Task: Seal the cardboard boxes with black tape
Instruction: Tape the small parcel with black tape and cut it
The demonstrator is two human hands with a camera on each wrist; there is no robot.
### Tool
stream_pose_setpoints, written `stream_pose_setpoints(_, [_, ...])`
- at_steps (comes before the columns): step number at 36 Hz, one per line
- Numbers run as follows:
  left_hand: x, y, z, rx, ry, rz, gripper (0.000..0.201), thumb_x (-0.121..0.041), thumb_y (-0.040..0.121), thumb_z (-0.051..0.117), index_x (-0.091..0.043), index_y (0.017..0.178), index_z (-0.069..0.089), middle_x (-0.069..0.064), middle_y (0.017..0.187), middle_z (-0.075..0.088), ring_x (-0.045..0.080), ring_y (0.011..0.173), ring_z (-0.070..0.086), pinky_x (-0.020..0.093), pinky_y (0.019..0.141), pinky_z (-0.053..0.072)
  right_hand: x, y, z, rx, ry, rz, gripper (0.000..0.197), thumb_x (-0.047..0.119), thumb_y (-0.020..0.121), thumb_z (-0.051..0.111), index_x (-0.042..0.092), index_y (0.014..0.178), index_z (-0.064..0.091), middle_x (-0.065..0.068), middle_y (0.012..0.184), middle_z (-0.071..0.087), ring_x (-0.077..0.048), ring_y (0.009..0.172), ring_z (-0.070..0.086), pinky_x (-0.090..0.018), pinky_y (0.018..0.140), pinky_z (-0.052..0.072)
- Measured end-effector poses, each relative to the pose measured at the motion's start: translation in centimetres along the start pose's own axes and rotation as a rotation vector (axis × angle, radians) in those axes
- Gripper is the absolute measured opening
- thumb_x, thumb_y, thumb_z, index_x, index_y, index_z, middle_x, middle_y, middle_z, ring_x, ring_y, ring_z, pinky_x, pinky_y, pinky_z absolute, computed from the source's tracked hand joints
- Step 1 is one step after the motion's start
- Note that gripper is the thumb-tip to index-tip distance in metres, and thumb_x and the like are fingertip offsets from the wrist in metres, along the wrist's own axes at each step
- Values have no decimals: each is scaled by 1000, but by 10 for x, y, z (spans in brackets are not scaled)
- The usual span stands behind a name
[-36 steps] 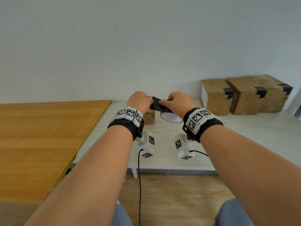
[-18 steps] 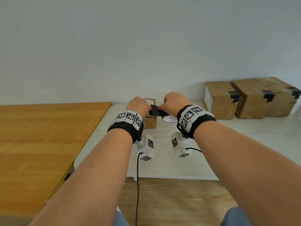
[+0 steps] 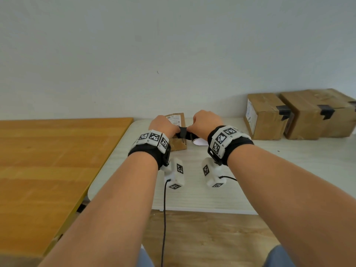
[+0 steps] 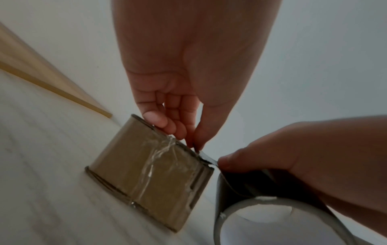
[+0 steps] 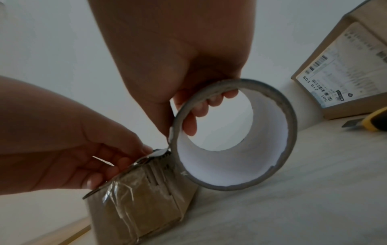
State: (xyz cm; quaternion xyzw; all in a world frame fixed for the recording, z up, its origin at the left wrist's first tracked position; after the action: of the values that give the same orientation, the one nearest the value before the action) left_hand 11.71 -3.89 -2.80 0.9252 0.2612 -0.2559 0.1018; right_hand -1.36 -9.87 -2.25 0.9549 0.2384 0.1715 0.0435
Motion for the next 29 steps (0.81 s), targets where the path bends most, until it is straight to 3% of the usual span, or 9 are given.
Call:
stream_pose_setpoints(10, [-2,-2,1,-17,20,-1,25,-29,78,71,-12,81,53,4,81,55,21,74,53,21,46,35,-1,2,3,3,-43,-16,12,24,80,58,13,76,56,1,63,53,-21,67,56,-28,63,38])
stream_pose_setpoints(14, [-1,-1,1,-25,31,-5,34,-31,77,72,-13,62,47,4,77,56,19,71,53,22,43,31,-2,3,4,-7,-49,-21,12,25,79,59,13,77,57,1,64,52,-23,69,57,-28,64,37])
stream_pose_setpoints(16, [-1,-2,1,-31,35,-17,38,-32,77,73,-15,61,43,3,77,55,19,72,53,22,43,30,-2,3,4,-9,-50,-25,12,25,80,59,13,77,57,1,64,52,-23,69,57,-28,65,37])
stream_pose_setpoints(21, [-3,-6,2,-36,14,-30,30,-28,77,74,-12,71,49,4,81,56,20,75,54,26,59,39,-2,3,6,-30,-80,-43,14,25,80,58,15,71,54,2,61,51,-22,67,55,-28,67,36])
stream_pose_setpoints(26, [-6,-10,3,-56,39,-1,35,-20,82,67,-16,60,41,4,81,55,21,78,55,26,65,42,-2,3,6,-39,-120,-57,19,27,82,57,18,67,50,3,61,49,-21,66,53,-29,71,36])
stream_pose_setpoints(29, [-7,-12,2,-70,45,22,34,-20,85,66,-15,62,41,4,83,53,19,79,53,26,68,43,-1,3,7,-57,-160,-62,28,27,84,56,20,61,41,4,59,46,-18,59,47,-30,71,33])
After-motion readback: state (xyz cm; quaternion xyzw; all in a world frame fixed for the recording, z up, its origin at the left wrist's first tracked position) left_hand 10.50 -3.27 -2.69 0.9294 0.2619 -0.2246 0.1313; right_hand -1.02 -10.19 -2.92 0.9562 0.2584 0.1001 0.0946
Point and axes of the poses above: each hand's wrist, its own y-axis towards the middle knuckle, its own z-axis out of the palm, x = y × z, the point moved 6 cm from there along y, towards the middle knuckle
